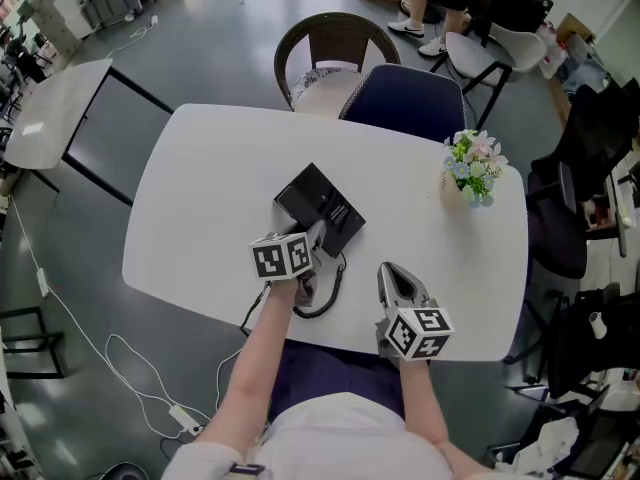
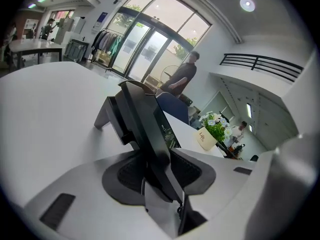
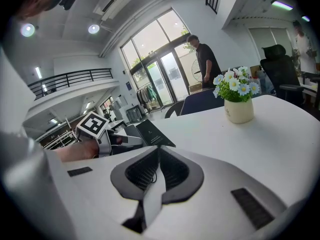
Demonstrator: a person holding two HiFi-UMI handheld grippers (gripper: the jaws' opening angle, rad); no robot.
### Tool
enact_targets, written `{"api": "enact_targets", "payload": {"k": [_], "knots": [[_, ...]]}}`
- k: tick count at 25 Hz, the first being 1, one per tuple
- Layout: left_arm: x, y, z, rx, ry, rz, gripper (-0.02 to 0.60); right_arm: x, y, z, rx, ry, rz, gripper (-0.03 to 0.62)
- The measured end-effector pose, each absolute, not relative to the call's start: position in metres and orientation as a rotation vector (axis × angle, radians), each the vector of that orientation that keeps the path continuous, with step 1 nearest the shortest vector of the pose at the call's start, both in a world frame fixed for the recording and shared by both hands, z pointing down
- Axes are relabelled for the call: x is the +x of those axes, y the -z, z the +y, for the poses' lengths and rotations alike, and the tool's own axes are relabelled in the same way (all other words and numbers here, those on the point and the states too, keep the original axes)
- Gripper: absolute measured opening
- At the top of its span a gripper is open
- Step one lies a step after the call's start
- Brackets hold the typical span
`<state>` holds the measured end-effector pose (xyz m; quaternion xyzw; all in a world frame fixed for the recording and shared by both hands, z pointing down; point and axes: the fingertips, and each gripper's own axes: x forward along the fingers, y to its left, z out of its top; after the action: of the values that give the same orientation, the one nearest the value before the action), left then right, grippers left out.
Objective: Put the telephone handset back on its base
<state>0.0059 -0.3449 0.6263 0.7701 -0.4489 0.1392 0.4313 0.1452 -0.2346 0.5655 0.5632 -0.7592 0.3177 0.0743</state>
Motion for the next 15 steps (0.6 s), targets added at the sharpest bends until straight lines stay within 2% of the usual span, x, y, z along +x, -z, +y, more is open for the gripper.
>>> {"api": "enact_targets", "payload": {"k": [7, 9, 15], "knots": [[0.014, -0.619, -0.347, 1.881, -0.292, -1.151, 0.259, 0.147, -0.564, -0.234, 1.696, -0.950, -2.281, 0.037], [0.008, -0.618, -0.348, 1.863, -0.310, -1.216, 0.320, 0.148, -0.564, -0.234, 1.696, -0.949, -2.282, 0.037], [-0.005, -0.620, -0.352, 1.833, -0.321, -1.319, 0.343, 0.148, -0.566, -0.234, 1.686, -0.955, -2.287, 0.037]]}}
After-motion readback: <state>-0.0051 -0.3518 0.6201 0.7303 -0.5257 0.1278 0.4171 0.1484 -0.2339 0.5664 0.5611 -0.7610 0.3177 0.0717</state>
